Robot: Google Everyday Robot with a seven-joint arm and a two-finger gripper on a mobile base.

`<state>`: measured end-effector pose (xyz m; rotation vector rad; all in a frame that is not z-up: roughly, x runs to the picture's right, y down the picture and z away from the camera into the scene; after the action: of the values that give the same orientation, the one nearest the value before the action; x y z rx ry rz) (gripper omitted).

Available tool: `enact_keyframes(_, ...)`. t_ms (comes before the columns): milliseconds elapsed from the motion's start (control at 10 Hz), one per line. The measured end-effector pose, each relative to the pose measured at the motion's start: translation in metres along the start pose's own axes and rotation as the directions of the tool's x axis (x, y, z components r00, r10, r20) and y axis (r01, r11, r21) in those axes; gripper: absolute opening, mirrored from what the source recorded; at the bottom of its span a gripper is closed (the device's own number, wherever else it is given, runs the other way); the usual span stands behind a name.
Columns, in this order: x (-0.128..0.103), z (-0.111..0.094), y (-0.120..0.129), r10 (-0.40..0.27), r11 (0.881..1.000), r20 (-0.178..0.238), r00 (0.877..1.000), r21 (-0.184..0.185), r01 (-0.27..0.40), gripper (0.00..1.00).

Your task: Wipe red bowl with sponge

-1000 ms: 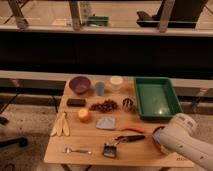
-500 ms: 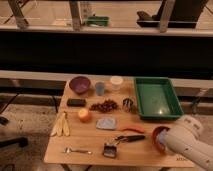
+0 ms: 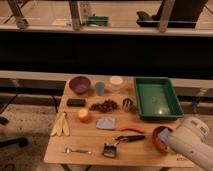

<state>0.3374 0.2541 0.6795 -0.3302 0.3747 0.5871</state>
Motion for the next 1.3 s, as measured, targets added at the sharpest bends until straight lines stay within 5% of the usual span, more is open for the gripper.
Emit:
enact_keyframes(500,-0.010,-0.008,-0.009,0.026,0.999,0.018,1.000,0.019,-0.026,0.80)
enact_keyframes(800,-0.013,-0.014,-0.006,0.027,0.999,0.026,0.999,0.027,-0.027,0.80)
enact_keyframes(1300,-0.023,-0.043,0.001,0.020,0.998,0.099,0.995,0.056,-0.026,0.80)
